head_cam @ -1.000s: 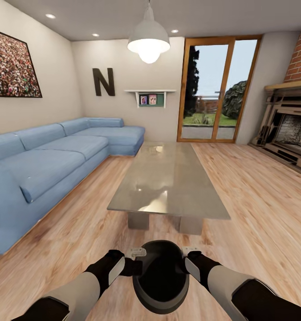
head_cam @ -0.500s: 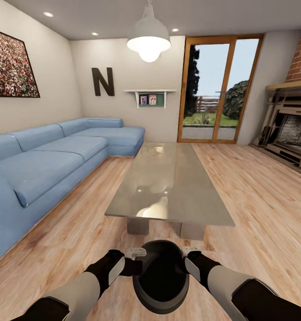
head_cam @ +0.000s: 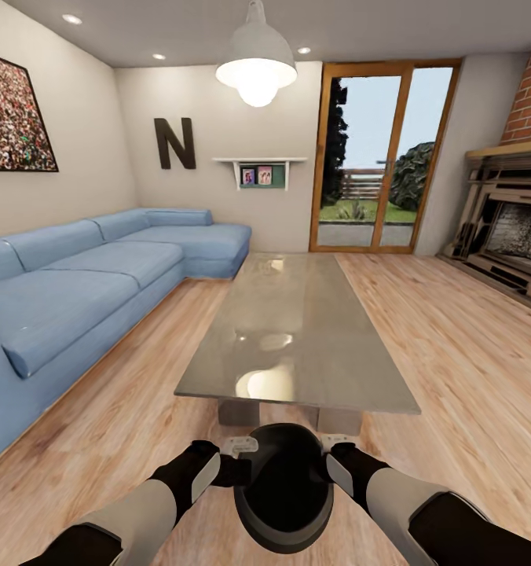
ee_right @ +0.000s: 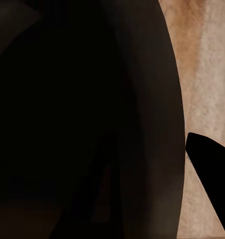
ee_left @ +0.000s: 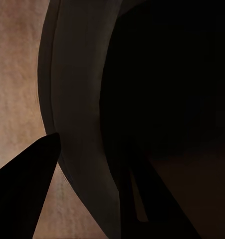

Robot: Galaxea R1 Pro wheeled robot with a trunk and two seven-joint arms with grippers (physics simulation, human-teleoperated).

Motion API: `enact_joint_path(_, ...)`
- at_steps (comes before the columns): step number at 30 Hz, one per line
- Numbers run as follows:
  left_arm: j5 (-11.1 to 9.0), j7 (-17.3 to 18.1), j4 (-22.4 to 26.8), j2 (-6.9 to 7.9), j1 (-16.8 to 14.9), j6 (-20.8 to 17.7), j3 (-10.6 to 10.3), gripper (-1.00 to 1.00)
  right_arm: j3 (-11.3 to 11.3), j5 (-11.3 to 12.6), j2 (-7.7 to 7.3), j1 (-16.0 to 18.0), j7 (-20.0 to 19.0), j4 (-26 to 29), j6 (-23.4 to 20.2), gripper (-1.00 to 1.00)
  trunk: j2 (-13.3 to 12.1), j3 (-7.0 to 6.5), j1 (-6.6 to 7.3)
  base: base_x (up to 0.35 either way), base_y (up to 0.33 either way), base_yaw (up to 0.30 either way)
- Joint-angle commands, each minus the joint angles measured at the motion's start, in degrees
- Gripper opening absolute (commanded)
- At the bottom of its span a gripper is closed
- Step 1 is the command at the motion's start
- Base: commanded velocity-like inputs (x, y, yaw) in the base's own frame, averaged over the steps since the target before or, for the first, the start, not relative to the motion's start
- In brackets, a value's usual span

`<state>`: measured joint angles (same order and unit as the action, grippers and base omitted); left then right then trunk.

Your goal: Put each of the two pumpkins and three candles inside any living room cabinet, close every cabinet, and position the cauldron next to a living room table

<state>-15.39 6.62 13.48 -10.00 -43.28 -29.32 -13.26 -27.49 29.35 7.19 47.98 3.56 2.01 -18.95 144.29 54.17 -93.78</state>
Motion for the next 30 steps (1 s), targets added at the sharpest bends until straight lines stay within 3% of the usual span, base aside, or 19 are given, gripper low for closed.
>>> enact_joint_path(1,-2.9,0.0,0.2,0.0,0.0,-0.4,0.3,-1.0,0.1,1.1,0.02,0.0,0.2,0.2,-0.3,-1.0,0.0,0.05,0.02,0.003,0.0,-0.185)
enact_joint_path(6,-2.9,0.0,0.2,0.0,0.0,-0.4,0.3,-1.0,0.1,1.0,0.02,0.0,0.2,0.2,-0.3,-1.0,0.0,0.05,0.02,0.001,0.0,-0.053)
enact_joint_path(22,-2.9,0.0,0.2,0.0,0.0,-0.4,0.3,-1.0,0.0,1.0,0.02,0.0,0.2,0.1,-0.3,-1.0,0.2,4.47,-0.39,0.0,0.0,0.065)
enact_joint_path(30,-2.9,0.0,0.2,0.0,0.0,-0.4,0.3,-1.0,0.1,1.0,0.02,0.0,0.1,0.1,-0.3,-1.0,0.2,5.13,-0.39,0.0,0.0,0.022)
